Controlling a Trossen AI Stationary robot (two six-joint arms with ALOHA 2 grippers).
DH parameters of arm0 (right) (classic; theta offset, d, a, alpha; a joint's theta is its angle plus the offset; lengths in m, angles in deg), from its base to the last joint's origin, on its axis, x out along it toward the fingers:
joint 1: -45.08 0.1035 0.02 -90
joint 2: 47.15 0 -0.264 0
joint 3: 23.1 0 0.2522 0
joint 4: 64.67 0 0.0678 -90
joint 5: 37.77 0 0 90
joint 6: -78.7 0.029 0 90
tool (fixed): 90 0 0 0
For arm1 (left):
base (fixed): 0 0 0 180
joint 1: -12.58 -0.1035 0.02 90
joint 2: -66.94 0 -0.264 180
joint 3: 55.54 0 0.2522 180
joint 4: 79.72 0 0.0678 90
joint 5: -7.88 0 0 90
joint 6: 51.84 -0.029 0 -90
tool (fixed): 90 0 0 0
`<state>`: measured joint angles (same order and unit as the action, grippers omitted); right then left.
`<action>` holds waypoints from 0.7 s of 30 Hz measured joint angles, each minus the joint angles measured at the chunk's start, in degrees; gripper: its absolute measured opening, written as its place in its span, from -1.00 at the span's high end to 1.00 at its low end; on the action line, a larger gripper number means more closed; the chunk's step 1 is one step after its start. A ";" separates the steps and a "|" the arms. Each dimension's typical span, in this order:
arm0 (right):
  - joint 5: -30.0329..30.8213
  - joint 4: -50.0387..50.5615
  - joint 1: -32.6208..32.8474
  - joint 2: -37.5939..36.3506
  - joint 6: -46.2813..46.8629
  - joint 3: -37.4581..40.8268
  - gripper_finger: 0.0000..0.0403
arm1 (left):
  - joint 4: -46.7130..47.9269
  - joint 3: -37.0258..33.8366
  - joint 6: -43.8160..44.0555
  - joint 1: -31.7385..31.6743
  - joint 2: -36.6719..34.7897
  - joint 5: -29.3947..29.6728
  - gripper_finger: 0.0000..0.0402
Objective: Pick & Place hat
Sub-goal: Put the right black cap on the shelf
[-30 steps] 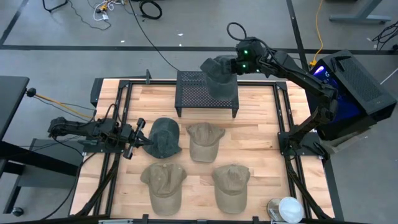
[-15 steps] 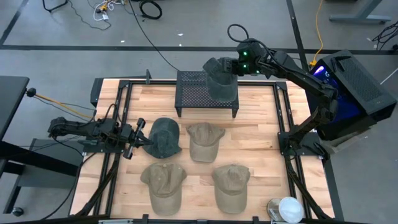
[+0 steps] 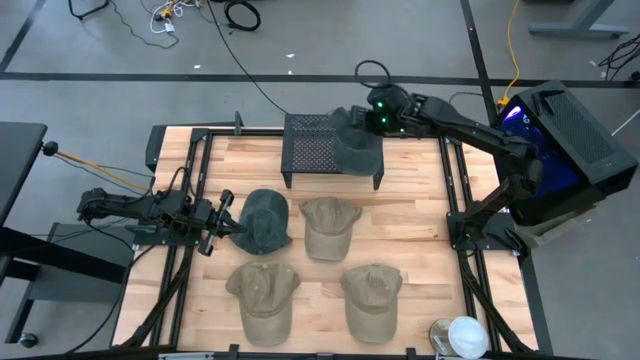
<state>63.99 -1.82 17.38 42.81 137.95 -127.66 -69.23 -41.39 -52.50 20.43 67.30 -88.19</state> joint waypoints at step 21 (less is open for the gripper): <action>0.88 -6.54 -0.21 0.00 -9.47 3.56 0.98 | 0.00 0.02 0.00 -0.01 0.00 0.00 0.99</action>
<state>64.87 -8.36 17.17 42.81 128.48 -124.10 -69.23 -41.37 -52.50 20.42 67.29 -88.19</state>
